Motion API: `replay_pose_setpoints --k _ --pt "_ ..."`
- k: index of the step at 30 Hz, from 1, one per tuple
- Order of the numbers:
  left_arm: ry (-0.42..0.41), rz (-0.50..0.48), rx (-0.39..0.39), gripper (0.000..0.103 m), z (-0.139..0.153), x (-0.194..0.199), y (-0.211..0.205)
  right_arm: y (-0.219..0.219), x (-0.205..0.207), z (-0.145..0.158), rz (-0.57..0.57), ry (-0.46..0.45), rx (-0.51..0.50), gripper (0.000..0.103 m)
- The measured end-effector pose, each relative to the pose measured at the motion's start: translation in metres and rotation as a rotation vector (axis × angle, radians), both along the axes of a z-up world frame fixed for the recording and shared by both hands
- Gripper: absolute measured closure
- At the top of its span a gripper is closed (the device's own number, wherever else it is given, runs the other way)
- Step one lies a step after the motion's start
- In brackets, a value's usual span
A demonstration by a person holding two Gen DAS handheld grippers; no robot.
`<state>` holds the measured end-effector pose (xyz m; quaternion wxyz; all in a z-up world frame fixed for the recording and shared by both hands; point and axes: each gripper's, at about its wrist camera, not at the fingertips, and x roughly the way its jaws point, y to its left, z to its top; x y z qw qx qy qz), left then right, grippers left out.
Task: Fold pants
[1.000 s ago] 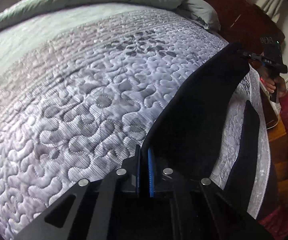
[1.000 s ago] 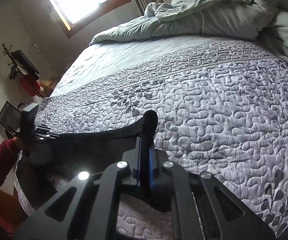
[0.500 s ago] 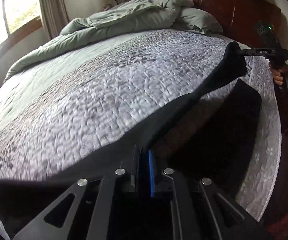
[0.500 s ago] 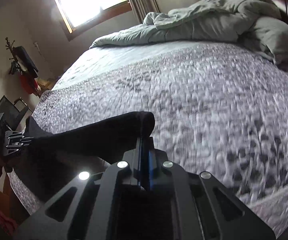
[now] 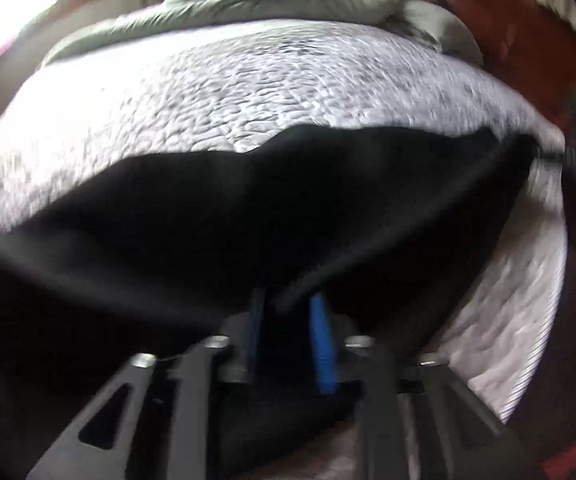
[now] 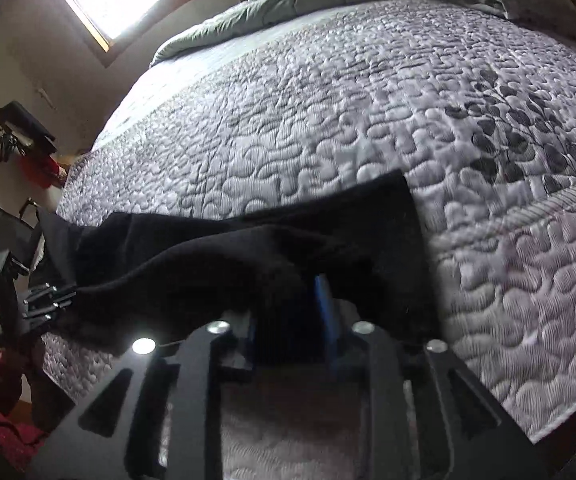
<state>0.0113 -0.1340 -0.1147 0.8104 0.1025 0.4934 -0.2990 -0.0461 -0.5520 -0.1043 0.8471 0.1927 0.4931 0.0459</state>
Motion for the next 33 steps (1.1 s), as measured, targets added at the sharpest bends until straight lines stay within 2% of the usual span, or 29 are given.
replay_pose_setpoints --k 1,2,3,5,8,10,13,15,19,21,22,23,26,29,33 --pt "0.032 0.021 -0.043 0.043 0.006 0.003 0.006 0.003 -0.001 0.001 0.005 0.013 -0.009 0.065" --pt "0.055 0.047 -0.075 0.037 0.011 0.003 0.012 0.006 -0.004 0.003 0.012 0.028 -0.014 0.051" --pt "0.082 0.079 -0.109 0.029 0.018 0.004 0.02 0.011 -0.006 0.005 0.014 0.045 -0.017 0.042" --pt "0.144 0.137 -0.175 0.026 0.026 0.009 0.038 0.014 -0.011 0.006 0.009 0.062 0.007 0.039" --pt "0.206 0.257 -0.23 0.024 0.03 0.026 0.068 0.017 -0.016 0.001 -0.007 0.077 0.103 0.035" --pt "0.268 0.36 -0.23 0.022 0.028 0.046 0.091 0.021 -0.018 0.0 -0.022 0.093 0.1 0.034" --pt "0.331 0.446 -0.241 0.021 0.021 0.071 0.111 0.025 -0.023 0.0 -0.045 0.117 0.083 0.032" --pt "0.379 0.475 -0.258 0.021 0.013 0.084 0.117 0.025 -0.03 0.002 -0.063 0.118 0.097 0.027" --pt "0.465 0.505 -0.283 0.021 -0.004 0.099 0.115 0.024 -0.045 0.007 -0.088 0.13 0.119 0.025" --pt "0.487 0.508 -0.292 0.024 -0.01 0.106 0.118 0.026 -0.051 0.009 -0.089 0.134 0.129 0.024" --pt "0.498 0.514 -0.286 0.031 -0.014 0.11 0.115 0.028 -0.052 0.01 -0.087 0.137 0.13 0.024" --pt "0.505 0.523 -0.285 0.047 -0.016 0.11 0.115 0.029 -0.053 0.011 -0.085 0.141 0.129 0.023" --pt "0.523 0.527 -0.301 0.08 -0.02 0.114 0.111 0.031 -0.054 0.01 -0.096 0.163 0.148 0.02" --pt "0.505 0.529 -0.296 0.09 -0.017 0.114 0.108 0.028 -0.059 0.005 -0.135 0.196 0.173 0.02" --pt "0.432 0.529 -0.283 0.092 -0.006 0.101 0.108 0.019 -0.073 -0.002 -0.187 0.226 0.239 0.018"
